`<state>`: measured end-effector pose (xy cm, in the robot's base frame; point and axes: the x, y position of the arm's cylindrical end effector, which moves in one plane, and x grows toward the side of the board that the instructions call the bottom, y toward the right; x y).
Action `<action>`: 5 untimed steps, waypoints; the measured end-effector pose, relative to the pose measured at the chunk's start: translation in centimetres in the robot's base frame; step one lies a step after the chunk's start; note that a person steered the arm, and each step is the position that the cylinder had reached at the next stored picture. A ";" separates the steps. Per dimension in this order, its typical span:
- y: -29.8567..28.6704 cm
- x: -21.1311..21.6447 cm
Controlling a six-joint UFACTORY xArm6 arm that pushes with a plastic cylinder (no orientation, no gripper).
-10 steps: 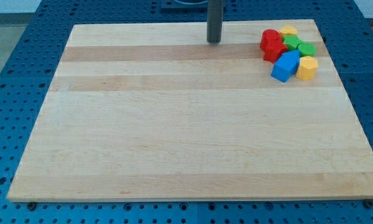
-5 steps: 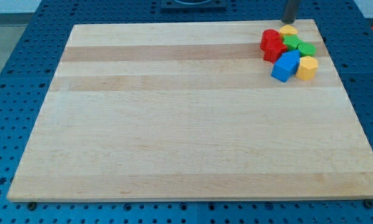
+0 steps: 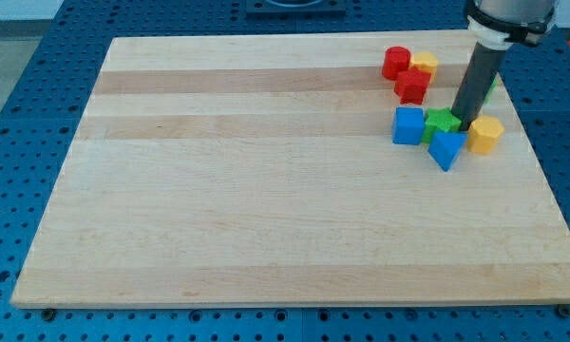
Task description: Push the green circle into the yellow hexagon
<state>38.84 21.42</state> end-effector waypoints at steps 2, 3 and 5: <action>0.1 -14.7; 5.1 -15.9; 5.7 -9.7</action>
